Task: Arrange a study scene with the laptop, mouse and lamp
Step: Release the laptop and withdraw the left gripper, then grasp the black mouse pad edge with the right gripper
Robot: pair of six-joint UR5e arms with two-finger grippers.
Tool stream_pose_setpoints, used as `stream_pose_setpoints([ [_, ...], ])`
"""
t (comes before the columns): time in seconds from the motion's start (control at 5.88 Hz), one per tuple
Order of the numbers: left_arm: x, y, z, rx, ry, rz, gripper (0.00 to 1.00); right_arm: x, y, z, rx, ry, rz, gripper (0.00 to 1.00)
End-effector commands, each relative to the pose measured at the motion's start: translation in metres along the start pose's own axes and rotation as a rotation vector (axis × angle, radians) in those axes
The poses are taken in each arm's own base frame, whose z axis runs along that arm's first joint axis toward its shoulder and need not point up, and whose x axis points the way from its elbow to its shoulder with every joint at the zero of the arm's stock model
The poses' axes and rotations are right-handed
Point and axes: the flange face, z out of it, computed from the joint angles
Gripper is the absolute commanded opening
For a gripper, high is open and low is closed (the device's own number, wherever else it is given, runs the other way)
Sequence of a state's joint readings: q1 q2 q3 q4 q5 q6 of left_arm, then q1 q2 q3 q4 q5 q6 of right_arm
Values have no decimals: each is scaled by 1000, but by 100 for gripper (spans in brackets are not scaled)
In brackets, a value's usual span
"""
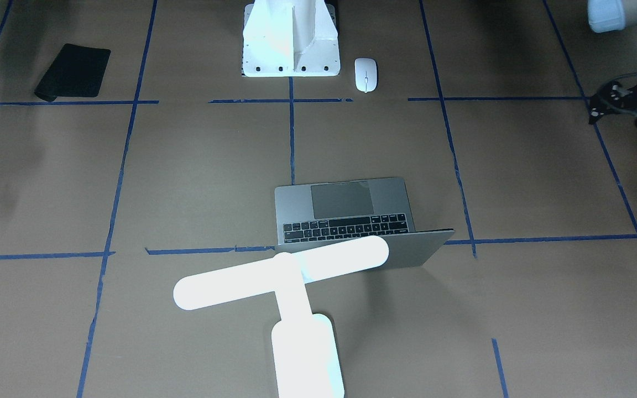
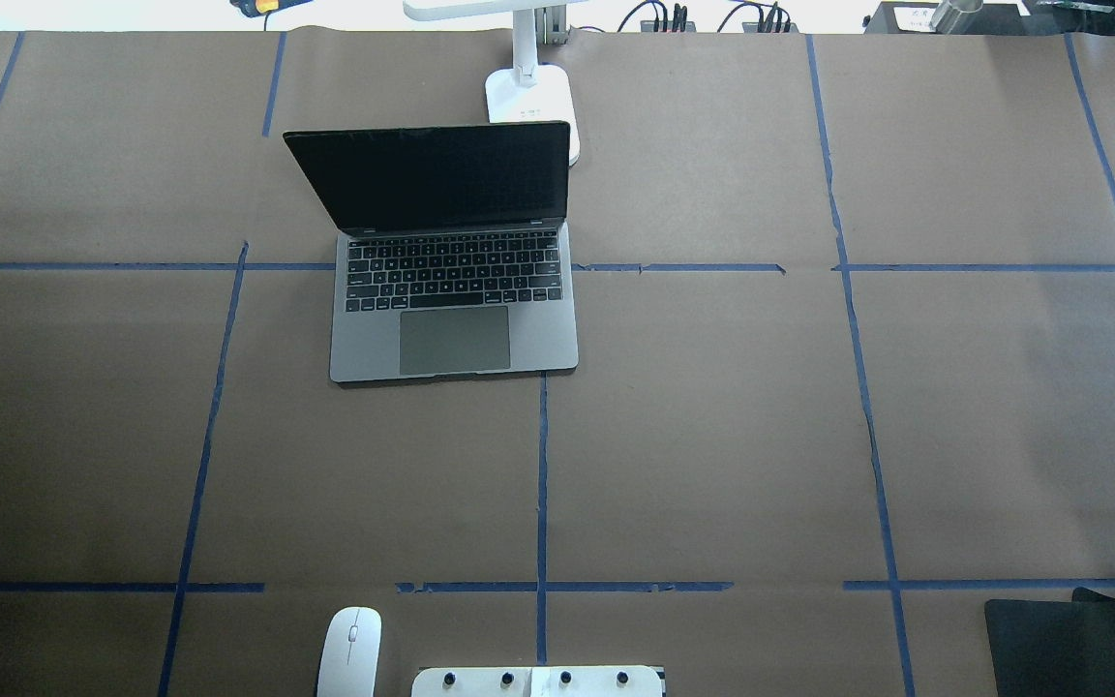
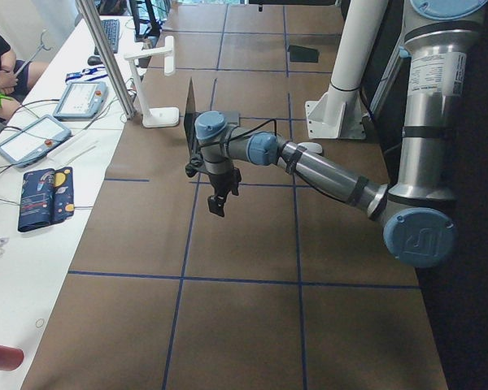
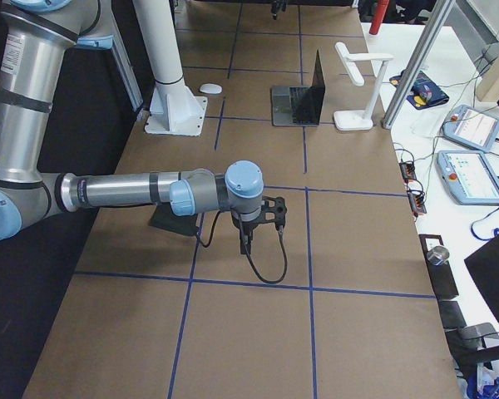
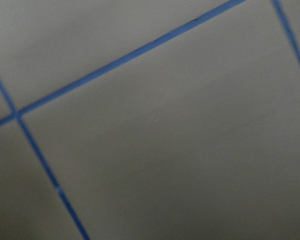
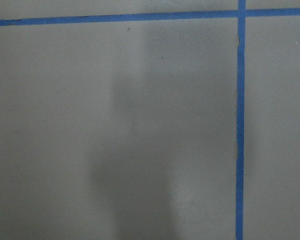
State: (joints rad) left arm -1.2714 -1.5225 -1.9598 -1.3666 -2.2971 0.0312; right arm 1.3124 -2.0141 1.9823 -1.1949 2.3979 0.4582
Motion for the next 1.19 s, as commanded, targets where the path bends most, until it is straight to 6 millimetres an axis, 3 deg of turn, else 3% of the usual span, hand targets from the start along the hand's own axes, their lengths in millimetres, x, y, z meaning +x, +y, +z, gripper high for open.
stream_pose_setpoints([
  [0.0, -59, 39, 41, 20, 45, -54, 100, 1, 55, 21, 0, 2, 28, 100],
  [0.17, -84, 48, 67, 40, 43, -42, 100, -6, 80, 32, -16, -13, 46, 100],
  [0.34, -88, 50, 72, 51, 42, -31, 100, -14, 106, 47, -23, -48, 75, 99],
  [0.68, -85, 49, 68, 60, 42, -25, 100, -22, 133, 89, -33, -70, 84, 99],
  [1.02, -85, 55, 66, 62, 43, -41, 100, -43, 151, 118, -34, -37, 107, 99],
])
